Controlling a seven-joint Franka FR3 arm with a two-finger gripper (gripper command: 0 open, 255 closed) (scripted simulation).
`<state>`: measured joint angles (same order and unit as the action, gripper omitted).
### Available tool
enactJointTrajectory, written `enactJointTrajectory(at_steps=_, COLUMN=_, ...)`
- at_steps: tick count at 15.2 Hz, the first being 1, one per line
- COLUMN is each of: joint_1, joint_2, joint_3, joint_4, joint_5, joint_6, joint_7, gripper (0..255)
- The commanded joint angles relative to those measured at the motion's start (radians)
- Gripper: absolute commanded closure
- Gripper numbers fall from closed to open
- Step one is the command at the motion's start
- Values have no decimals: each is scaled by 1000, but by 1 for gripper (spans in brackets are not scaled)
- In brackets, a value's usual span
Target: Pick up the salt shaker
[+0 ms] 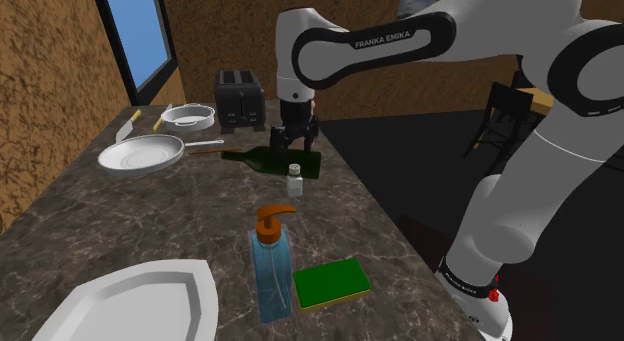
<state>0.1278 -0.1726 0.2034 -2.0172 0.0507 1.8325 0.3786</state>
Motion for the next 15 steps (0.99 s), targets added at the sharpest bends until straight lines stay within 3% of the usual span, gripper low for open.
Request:
enactJointTrajectory(at_steps=1, joint_1=1, joint_2=10, joint_3=3, joint_4=-14, joint_5=-1, joint_6=24, joint_7=3, gripper=0)
enactJointTrajectory(at_steps=7, joint_1=2, joint_2=19, joint_3=4, joint_4=-66, joint_5=-2, joint_6=85, joint_7=3, gripper=0)
enactJointTrajectory(at_steps=8, joint_1=2, joint_2=19, joint_3=4, joint_4=-67, joint_5=-2, joint_6=85, joint_7=3, gripper=255)
enactJointTrajectory(at_steps=15, joint_1=2, joint_2=18, joint_3=4, joint_4=-67, joint_5=-1, joint_6=85, joint_7=3, gripper=255)
